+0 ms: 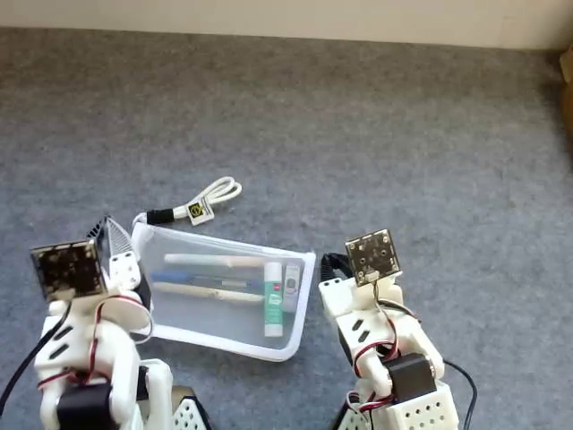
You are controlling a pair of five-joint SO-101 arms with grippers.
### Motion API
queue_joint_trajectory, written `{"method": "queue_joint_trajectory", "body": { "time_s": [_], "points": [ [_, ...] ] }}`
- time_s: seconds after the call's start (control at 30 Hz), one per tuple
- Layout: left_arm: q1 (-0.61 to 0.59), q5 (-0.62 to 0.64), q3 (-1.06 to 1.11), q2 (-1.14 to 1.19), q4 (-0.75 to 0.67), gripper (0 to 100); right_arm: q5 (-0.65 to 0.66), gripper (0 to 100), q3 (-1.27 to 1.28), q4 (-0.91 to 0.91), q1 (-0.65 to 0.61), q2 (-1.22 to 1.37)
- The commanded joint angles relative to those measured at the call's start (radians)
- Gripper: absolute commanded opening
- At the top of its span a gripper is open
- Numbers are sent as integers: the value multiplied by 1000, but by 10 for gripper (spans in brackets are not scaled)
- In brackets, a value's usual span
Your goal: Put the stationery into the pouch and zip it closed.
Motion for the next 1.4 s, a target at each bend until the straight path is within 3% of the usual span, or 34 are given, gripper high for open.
{"method": "queue_joint_trajectory", "body": {
  "time_s": [0.0,0.33,0.6,1.07,1.37],
  "points": [
    [-8,-2,84,-2,8,34,5,5,-4,1,2,-13],
    [-7,-2,343,-2,-3,95,3,5,105,2,122,-13],
    [-5,-9,527,4,-216,100,3,5,197,22,193,-13],
    [-10,-353,527,1,144,98,8,5,197,343,197,-13],
    [-12,-368,527,-1,201,98,8,5,197,337,197,-13]
  ]
}}
